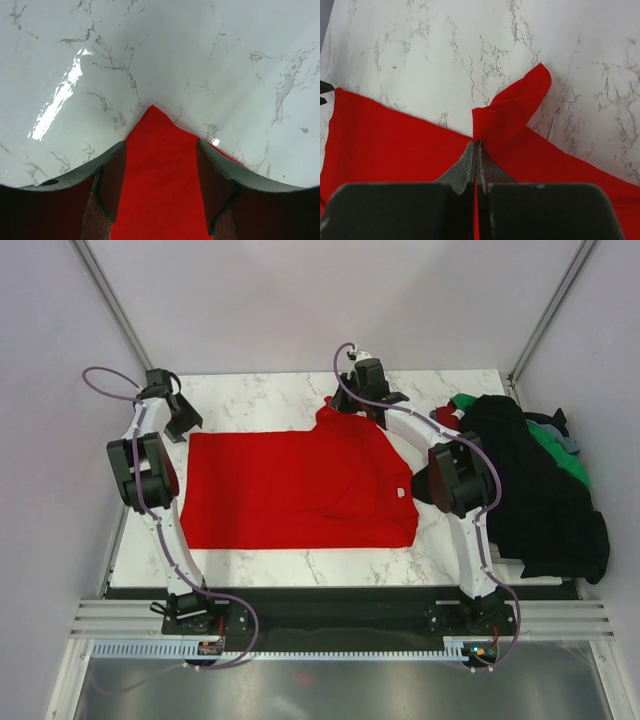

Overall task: Fold and stack the t-shirts
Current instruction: Fold the tshirt

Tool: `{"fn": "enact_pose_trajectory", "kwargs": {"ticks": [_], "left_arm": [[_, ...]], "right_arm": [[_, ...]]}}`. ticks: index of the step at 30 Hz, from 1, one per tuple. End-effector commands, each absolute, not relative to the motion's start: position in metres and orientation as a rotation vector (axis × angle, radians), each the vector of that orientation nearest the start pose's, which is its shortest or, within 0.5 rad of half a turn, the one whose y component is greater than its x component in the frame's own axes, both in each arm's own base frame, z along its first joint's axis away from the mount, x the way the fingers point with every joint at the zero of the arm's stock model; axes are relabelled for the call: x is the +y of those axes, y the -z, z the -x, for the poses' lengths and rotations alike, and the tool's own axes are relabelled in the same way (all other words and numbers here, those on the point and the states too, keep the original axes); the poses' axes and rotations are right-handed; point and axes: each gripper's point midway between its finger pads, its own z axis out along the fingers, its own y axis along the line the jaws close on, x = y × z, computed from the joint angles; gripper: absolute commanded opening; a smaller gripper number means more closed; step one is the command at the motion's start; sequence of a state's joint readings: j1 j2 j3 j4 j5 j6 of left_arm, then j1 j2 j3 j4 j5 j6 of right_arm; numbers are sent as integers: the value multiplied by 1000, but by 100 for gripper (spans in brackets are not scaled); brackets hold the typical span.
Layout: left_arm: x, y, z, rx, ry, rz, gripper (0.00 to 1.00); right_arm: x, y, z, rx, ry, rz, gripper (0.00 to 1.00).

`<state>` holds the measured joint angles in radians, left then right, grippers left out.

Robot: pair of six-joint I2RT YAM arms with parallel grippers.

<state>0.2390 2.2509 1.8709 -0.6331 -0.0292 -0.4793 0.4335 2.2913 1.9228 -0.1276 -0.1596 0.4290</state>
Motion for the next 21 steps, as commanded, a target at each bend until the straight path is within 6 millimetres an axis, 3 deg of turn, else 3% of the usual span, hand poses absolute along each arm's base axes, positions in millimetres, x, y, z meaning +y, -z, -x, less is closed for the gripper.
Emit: {"fn": "enact_pose_trajectory", "kwargs": {"ticks": [1,9,13,17,21], "left_arm": [[111,-50,-533,2419,80,890,64],[105,-37,-532,2442,116,910,48],[105,-36,-534,2441,118,909,35],[101,-40,-534,2439,146,912,15],[98,-53,-530,2427,163,918,9]], "right_arm": [[304,-177,-561,2026,-699,119,0],[294,-170,-550,2049,-667,111,0],[294,-174,-546,2046,-668,118,0],[291,-178,-543,2042,-662,126,0],[288,-187,-537,2034,-655,135,0]]}}
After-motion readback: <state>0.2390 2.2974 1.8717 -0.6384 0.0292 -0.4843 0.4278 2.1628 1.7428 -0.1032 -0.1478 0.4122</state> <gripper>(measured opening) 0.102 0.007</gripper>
